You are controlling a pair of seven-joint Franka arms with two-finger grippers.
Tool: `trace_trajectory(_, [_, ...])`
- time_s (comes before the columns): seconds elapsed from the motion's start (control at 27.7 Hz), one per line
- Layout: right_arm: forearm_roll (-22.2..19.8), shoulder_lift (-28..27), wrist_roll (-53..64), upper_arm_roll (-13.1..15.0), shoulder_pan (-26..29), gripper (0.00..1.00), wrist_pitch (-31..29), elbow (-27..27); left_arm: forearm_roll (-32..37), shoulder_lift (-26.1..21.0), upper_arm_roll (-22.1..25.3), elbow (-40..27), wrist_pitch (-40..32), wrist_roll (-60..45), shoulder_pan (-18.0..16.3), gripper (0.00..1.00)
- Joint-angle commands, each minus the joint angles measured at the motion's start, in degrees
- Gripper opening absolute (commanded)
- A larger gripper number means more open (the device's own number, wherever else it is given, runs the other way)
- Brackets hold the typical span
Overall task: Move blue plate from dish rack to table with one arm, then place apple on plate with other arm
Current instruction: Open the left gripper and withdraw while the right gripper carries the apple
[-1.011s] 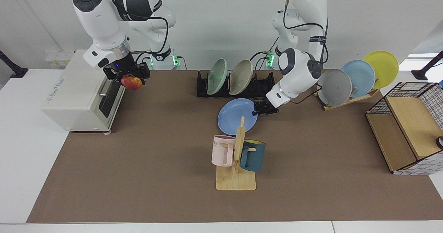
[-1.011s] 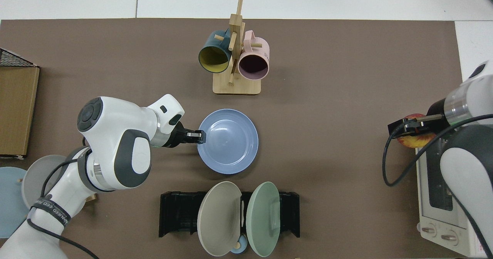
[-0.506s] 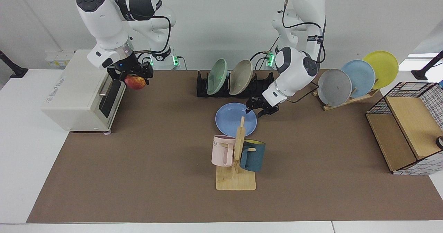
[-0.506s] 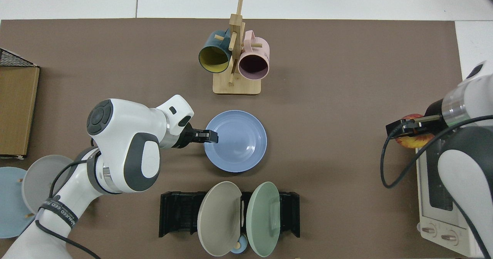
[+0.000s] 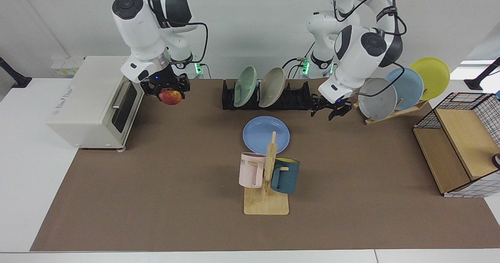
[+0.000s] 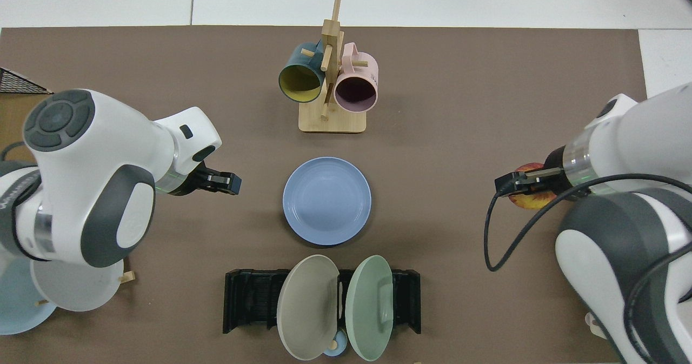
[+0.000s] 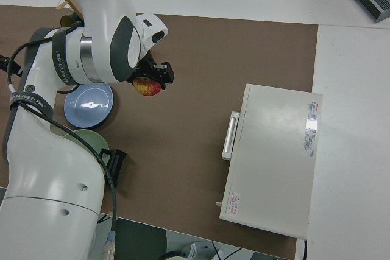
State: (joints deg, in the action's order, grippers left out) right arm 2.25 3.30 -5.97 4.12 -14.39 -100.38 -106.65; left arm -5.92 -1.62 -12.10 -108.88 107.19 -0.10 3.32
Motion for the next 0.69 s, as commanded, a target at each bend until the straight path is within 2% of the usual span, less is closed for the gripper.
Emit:
trace_trajectory(0.0, [0.7,-0.5,-6.9,0.0,-4.0,0.0,-3.7,-1.5,5.3,1.7,-0.1,4.6,-8.7,-1.4,0.2,0.78])
trace_trajectory(0.14, [0.6,-1.6,-9.9,0.0,-6.8,0.0,-4.8,-1.1,6.2,1.6,0.4,10.5,-13.9,-1.3,0.1,0.88])
trace_trajectory(0.22, [0.4,-2.5,-12.0,0.0,-8.2,0.0,-6.1,-0.9,7.1,1.4,1.5,12.8,-15.2,-1.2,0.4,0.99])
trace_trajectory(0.4, [0.4,-5.2,-18.7,0.0,-12.2,0.0,-9.7,0.0,7.2,1.4,2.9,16.4,-16.9,-0.9,0.1,0.99])
trace_trajectory(0.65, [0.5,-9.3,-25.8,0.0,-17.0,0.0,-13.8,1.0,6.4,2.8,4.7,15.2,-17.3,0.9,0.2,1.0])
